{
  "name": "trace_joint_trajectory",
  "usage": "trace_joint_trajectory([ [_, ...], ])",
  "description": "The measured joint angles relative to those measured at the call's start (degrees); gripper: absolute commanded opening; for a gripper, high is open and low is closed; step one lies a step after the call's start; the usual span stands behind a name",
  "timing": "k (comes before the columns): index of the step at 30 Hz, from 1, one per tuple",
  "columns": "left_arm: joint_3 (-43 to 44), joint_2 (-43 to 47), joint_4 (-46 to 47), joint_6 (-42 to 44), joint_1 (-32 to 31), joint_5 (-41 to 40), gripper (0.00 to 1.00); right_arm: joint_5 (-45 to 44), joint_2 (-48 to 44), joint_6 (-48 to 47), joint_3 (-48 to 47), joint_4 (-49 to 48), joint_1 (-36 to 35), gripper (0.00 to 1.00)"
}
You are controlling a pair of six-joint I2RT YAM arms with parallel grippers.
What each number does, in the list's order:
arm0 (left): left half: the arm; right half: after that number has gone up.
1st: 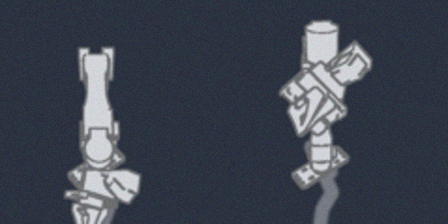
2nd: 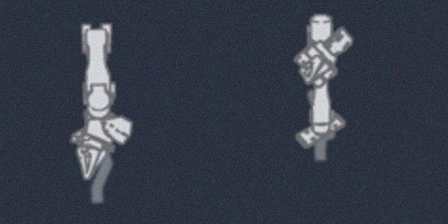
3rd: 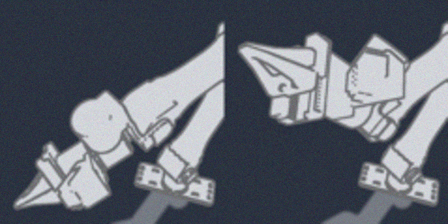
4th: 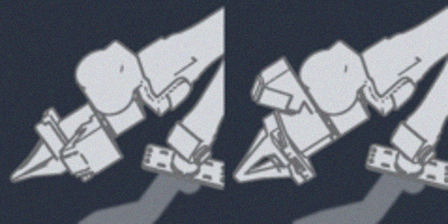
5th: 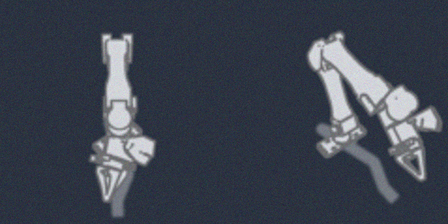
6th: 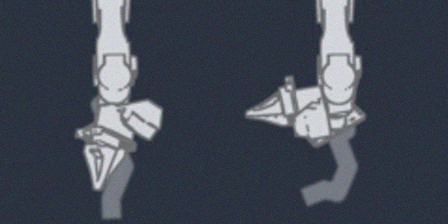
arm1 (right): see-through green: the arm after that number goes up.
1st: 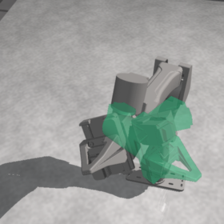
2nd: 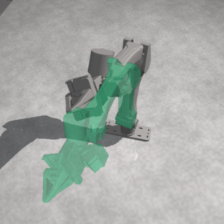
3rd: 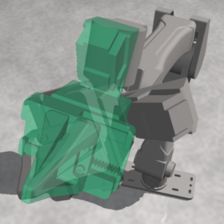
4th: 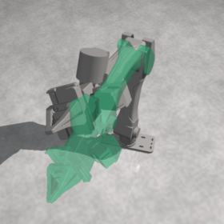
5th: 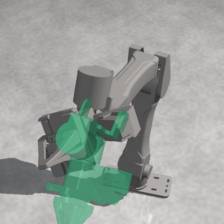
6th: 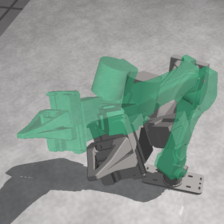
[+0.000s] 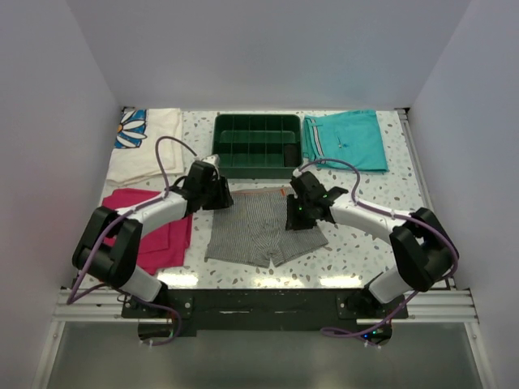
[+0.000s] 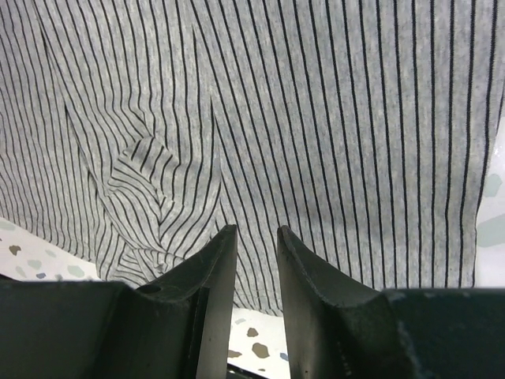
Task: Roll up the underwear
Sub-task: Fold the underwear at the center of the board.
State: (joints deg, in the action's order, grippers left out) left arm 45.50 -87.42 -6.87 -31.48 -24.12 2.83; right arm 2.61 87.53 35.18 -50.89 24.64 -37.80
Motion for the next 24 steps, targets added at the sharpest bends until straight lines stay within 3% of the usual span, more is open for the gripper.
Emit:
trace_joint_trajectory([
  [14,-0.4,-4.1,2.1,-0.9,0.2,-3.8,0.54,-0.3,-1.0,0.0,-0.2,1.2,0.4,0.38],
  [20,-0.4,-2.9,0.8,-0.9,0.2,-3.5,0.80,-1.2,-3.8,-0.1,-0.2,2.8,3.5,0.47],
  [21,-0.4,-2.3,0.2,-0.9,0.2,-3.4,0.91,-1.4,-4.7,-0.1,-0.2,3.2,4.7,0.49],
  [24,-0.1,-0.2,-1.7,-0.9,0.2,-2.6,1.00,-1.7,-7.6,-0.5,-0.2,4.0,8.8,0.53],
])
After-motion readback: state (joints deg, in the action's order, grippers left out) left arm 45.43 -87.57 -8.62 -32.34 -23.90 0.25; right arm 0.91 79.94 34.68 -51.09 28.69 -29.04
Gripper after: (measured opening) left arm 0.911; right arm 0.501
